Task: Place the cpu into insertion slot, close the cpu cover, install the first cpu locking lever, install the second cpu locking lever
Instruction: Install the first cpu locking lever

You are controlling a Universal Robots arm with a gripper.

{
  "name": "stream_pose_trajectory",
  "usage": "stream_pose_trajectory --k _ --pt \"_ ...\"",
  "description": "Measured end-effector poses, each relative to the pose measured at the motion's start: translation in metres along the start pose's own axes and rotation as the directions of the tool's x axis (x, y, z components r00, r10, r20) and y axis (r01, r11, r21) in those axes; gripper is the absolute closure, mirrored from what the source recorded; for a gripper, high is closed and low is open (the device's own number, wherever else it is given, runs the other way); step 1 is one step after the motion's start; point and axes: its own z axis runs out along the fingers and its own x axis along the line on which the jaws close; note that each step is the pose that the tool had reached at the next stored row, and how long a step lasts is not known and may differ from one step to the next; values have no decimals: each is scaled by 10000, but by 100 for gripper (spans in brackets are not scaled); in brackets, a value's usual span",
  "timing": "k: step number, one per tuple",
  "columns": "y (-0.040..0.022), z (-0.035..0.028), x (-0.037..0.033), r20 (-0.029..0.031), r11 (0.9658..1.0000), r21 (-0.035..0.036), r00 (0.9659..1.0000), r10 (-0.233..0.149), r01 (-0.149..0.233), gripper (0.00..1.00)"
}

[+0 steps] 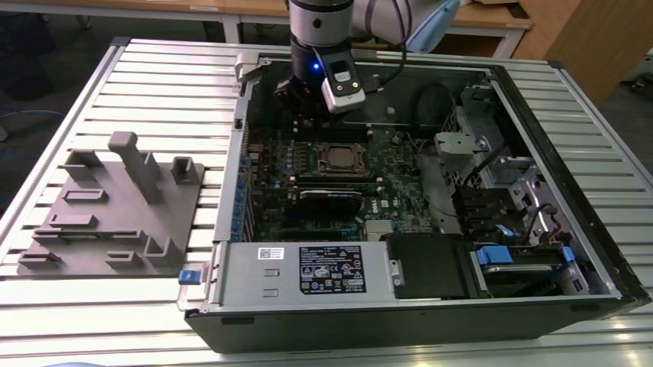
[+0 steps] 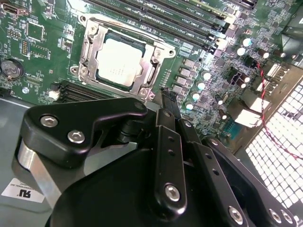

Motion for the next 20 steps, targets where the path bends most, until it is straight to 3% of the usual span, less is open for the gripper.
stream_pose_trajectory --k 7,16,20 --pt "-1 -2 5 -1 10000 2 10000 1 -1 89" --pt "-19 -3 113 0 10000 0 10000 -1 1 89" --pt "-21 -3 124 0 10000 0 10000 -2 2 89"
